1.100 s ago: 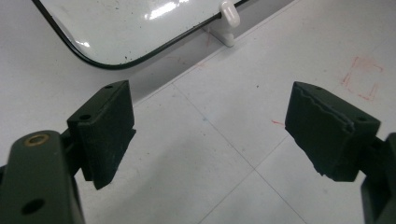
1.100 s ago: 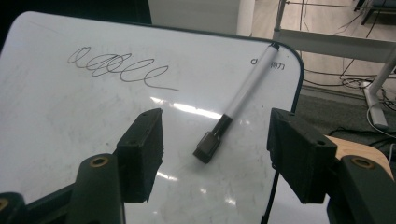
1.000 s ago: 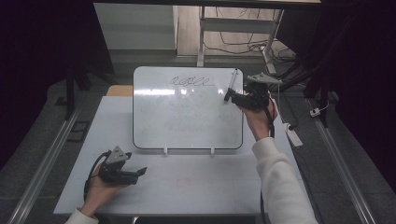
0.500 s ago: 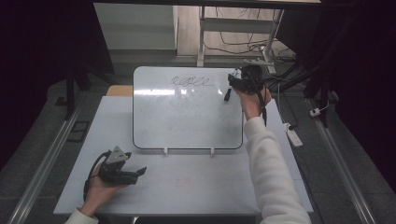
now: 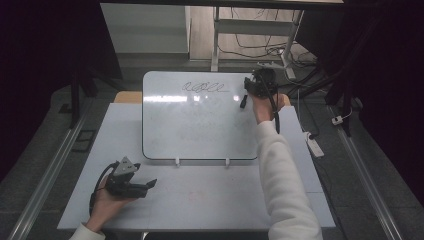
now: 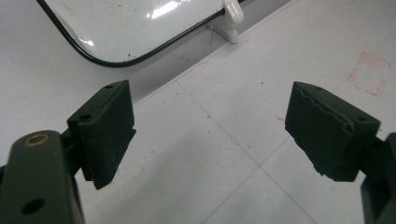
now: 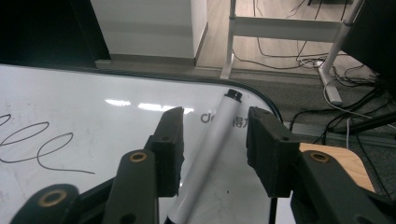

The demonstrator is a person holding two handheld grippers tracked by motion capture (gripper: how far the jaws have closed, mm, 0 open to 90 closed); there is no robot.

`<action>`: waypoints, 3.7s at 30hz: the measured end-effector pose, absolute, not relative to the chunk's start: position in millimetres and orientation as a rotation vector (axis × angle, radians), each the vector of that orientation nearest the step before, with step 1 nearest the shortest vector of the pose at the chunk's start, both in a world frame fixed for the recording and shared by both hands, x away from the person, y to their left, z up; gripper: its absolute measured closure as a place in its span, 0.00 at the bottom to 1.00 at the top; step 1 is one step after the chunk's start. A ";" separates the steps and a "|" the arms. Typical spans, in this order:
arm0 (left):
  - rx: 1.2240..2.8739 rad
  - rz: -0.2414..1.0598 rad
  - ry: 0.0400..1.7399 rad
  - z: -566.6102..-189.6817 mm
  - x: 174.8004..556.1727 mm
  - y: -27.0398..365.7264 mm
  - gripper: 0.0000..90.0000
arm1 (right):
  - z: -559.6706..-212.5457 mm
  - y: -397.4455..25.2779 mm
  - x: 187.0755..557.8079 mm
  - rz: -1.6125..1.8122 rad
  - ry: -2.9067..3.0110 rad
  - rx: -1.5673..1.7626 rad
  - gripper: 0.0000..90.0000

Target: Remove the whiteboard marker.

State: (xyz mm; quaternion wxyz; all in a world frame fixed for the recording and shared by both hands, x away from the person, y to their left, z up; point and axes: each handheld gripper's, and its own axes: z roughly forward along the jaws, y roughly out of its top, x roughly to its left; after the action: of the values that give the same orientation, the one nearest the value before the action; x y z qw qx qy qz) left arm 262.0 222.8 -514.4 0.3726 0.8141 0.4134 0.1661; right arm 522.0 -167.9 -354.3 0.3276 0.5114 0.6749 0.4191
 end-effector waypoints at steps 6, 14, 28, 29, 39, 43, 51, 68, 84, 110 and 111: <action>2.086 0.432 1.059 -514.2 261.7 223.5 0.19 | -354.9 -161.1 525.0 1.072 1.737 1.349 0.72; 2.083 0.436 1.058 -514.2 261.1 224.8 0.19 | -354.4 -150.8 525.8 1.091 1.732 1.380 0.86; 2.079 0.447 1.066 -514.1 260.6 227.2 0.19 | -354.3 -142.6 523.6 1.143 1.741 1.382 0.90; 2.078 0.445 1.066 -514.2 260.7 227.3 0.19 | -353.7 -143.4 522.9 1.149 1.740 1.378 0.90; 2.068 0.448 1.072 -513.2 260.6 228.0 0.20 | -343.1 -153.2 502.3 1.249 1.714 1.297 0.90; 2.051 0.451 1.073 -509.8 261.2 228.9 0.20 | -341.8 -159.8 486.4 1.331 1.715 1.263 0.90; 1.996 0.481 1.016 -483.3 266.6 220.1 0.21 | -352.2 -173.3 447.6 1.487 1.744 1.202 0.90; 1.933 0.369 0.808 -430.7 316.9 141.1 0.30 | -407.4 -177.4 373.5 1.682 1.841 1.159 0.90; 1.918 0.228 0.696 -425.5 337.5 87.2 0.41 | -429.6 -161.2 346.0 1.824 1.882 1.141 0.90; 1.964 0.148 0.648 -437.7 352.4 82.6 0.91 | -438.4 -143.9 338.1 1.933 1.928 1.143 0.89; 1.968 0.147 0.647 -437.7 352.5 83.0 0.91 | -438.6 -144.3 338.7 1.937 1.936 1.134 0.87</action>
State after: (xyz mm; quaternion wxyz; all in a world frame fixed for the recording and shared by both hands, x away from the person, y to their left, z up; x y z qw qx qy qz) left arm 352.5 83.0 -437.7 0.5076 0.8164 0.2684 0.0611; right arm 338.7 -144.3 -438.6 0.0888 0.3811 0.6506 0.6509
